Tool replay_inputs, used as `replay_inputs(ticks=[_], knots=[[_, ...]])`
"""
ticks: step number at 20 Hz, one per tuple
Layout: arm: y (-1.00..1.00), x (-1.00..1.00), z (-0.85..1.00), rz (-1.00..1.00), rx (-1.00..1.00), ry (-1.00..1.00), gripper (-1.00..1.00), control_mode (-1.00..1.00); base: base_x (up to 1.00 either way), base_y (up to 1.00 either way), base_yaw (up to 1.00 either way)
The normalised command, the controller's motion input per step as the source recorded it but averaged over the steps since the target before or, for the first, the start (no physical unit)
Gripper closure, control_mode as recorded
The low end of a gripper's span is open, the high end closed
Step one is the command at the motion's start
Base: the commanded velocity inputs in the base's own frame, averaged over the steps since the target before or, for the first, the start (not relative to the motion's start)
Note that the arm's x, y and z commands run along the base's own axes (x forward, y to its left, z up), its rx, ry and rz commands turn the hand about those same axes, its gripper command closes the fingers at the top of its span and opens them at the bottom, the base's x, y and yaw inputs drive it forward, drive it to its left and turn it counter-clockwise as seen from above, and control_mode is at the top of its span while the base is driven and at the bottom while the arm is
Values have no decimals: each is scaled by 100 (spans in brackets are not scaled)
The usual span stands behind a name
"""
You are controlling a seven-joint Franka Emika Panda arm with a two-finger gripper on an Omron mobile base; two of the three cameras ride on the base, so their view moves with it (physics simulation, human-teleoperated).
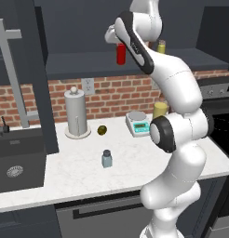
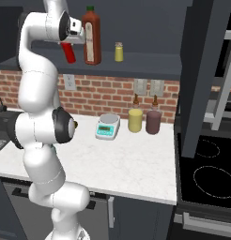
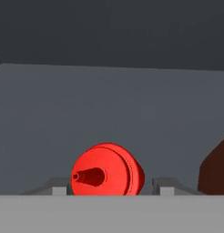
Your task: Put the shaker and condiment bottle from the counter next to their counterparts in the cabinet.
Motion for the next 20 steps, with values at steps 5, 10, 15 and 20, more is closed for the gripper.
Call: replay_inputs(ticks=[5,10,15,20], knots=[[-50,0,15,0,13,0,-100,-100,0,0,0],[-42,0,21,0,13,0,-100,-100,0,0,0],[-16,-2,16,0,11,-1,-100,-100,0,0,0],[-1,-29,4,-2,9,-7,-100,-100,0,0,0]])
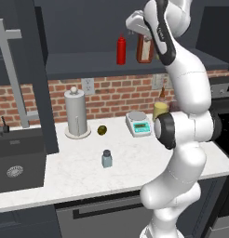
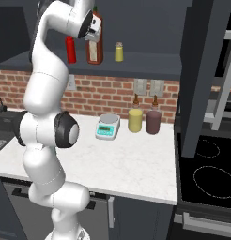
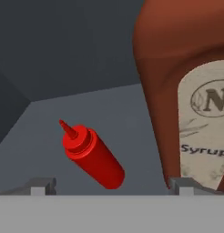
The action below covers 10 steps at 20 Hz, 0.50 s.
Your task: Put the shaker and condiment bottle from the counter next to their counterparts in the cabinet.
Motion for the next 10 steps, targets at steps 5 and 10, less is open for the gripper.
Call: replay_inputs(ticks=[5,10], knots=[[0,-74,-10,-6,3,-11,-100,-100,0,0,0],[4,-100,-68,-8,-7,-19,-100,-100,0,0,0]])
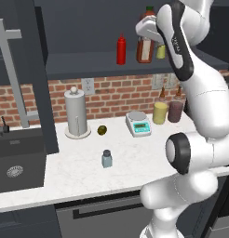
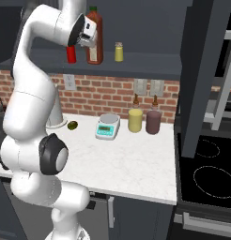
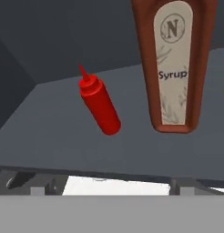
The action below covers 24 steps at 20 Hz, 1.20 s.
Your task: Put the shaker and condiment bottle from the counter next to their counterparts in the cabinet.
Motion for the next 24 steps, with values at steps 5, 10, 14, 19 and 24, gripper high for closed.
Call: replay_inputs(ticks=[5,10,14,19,24], knots=[[9,-100,-85,-7,-13,-24,-100,-100,0,0,0],[8,-100,-79,-3,-9,-26,-100,-100,0,0,0],[0,-100,-73,-2,-4,-22,-100,-100,0,0,0],[0,-45,-27,0,0,-6,-100,-100,0,0,0],[4,-10,-7,0,0,0,-100,-100,0,0,0]])
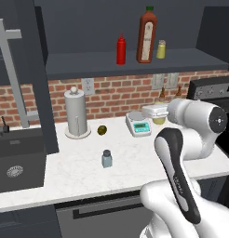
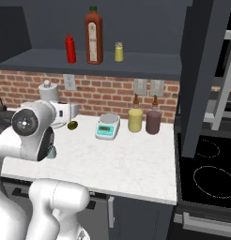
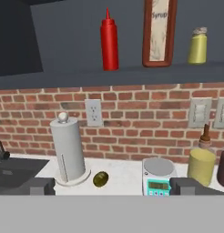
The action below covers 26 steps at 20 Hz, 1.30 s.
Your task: Put the shaker and condiment bottle from the counter next to their counterparts in the cabinet.
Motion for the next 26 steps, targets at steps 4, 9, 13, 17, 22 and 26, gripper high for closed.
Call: replay_inputs(ticks=[4,9,13,17,22,26], knots=[[25,-57,-46,0,0,3,-100,-100,0,0,0],[41,-97,-83,0,-3,0,-100,-100,0,0,0],[24,-67,-59,0,-2,1,-100,-100,0,0,0],[1,-3,-2,0,4,0,-100,-100,0,0,0],[0,-33,-34,0,3,0,-100,-100,0,0,0],[2,-100,-100,0,-1,0,-100,-100,0,0,0]])
